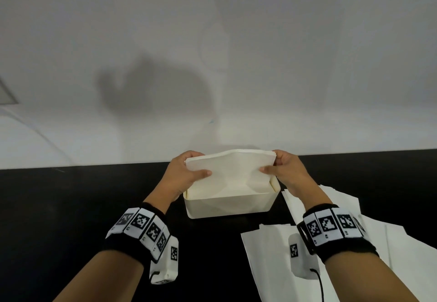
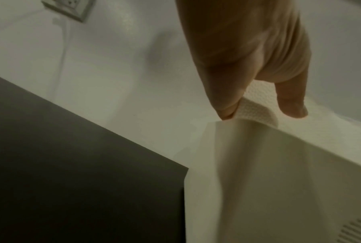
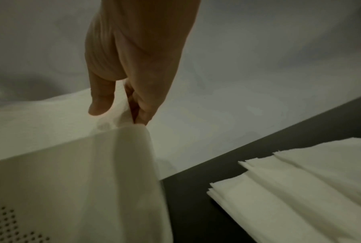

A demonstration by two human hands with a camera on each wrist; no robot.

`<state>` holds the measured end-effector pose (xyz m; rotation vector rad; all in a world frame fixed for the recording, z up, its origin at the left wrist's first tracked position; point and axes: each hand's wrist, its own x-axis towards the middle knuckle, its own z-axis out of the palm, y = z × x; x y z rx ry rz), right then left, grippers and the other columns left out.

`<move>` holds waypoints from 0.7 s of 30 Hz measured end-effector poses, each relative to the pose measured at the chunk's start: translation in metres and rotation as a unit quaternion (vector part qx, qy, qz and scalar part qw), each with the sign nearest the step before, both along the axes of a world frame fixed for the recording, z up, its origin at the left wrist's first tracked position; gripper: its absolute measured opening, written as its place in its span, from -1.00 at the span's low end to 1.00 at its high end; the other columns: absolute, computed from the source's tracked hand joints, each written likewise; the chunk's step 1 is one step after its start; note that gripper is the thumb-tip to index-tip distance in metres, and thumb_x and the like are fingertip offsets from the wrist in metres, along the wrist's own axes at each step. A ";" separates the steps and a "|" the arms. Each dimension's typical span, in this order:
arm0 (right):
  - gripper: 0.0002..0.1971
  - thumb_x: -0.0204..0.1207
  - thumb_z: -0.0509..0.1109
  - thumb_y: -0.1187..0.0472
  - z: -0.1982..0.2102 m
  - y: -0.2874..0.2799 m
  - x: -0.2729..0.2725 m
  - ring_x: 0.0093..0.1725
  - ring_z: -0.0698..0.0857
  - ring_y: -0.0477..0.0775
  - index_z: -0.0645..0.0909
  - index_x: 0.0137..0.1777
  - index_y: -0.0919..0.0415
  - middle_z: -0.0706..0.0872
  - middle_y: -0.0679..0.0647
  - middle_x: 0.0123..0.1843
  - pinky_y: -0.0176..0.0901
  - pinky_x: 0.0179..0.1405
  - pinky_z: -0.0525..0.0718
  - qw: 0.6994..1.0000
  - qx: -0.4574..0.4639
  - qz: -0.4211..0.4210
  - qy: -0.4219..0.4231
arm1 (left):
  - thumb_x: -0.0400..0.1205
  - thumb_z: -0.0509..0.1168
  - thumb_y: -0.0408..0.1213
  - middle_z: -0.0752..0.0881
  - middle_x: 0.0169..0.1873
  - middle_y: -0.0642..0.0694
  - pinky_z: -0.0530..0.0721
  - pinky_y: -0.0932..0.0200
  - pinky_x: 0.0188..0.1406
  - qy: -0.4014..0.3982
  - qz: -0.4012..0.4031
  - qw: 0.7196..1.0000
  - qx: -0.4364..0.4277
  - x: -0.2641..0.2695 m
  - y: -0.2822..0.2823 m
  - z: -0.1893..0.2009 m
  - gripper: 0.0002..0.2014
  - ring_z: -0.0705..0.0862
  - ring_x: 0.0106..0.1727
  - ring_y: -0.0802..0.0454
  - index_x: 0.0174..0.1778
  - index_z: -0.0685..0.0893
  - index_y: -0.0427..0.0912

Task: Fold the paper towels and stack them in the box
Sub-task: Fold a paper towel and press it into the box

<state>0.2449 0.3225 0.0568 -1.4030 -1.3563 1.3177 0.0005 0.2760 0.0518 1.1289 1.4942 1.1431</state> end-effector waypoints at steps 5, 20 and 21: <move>-0.75 0.39 0.48 0.50 0.004 0.001 0.002 -0.12 0.70 0.02 0.65 -0.18 0.10 0.73 0.03 -0.14 -0.23 -0.17 0.66 0.999 -0.002 0.018 -0.035 | 0.42 0.52 -0.38 0.65 -0.06 0.09 0.66 0.29 -0.14 0.056 -0.015 0.998 0.027 -0.008 0.002 0.012 -0.71 0.62 0.00 0.09 -0.09 0.65 0.06; -0.76 0.38 0.56 0.30 0.002 0.003 -0.007 0.05 0.76 0.12 0.67 0.01 0.09 0.79 0.10 0.03 0.05 0.19 0.70 0.990 0.004 0.029 -0.140 | 0.69 0.18 -0.12 0.72 0.02 -0.10 0.45 0.14 -0.06 0.548 -0.209 0.809 0.044 0.052 0.032 0.040 -0.77 0.64 -0.02 -0.10 0.19 0.63 -0.07; -0.67 0.38 0.56 0.29 0.003 0.003 -0.005 0.07 0.75 0.09 0.63 0.13 0.11 0.77 0.10 0.09 0.04 0.21 0.69 0.993 0.007 0.017 -0.118 | 0.69 0.20 -0.12 0.69 0.00 -0.09 0.49 0.15 -0.12 0.481 -0.182 0.857 0.036 0.047 0.032 0.042 -0.76 0.62 -0.07 -0.08 0.19 0.63 -0.11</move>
